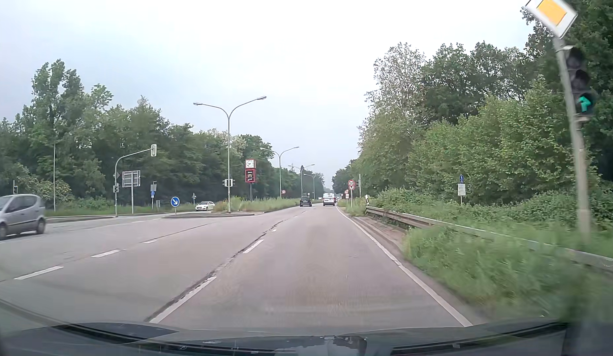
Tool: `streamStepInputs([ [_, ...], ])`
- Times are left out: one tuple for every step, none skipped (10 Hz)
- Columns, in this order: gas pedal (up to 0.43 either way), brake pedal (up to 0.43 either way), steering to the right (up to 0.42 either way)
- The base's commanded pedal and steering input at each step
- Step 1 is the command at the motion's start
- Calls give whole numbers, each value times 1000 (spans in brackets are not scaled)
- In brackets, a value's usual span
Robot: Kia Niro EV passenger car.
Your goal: Follow the waypoints while adhering to traffic rules and regulations
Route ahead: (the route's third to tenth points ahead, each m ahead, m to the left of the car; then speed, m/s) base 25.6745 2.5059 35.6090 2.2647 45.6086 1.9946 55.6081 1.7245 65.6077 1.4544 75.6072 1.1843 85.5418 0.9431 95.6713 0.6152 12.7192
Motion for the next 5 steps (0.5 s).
streamStepInputs([
  [118,0,1],
  [118,0,1],
  [118,0,1],
  [118,0,2],
  [118,0,2],
])
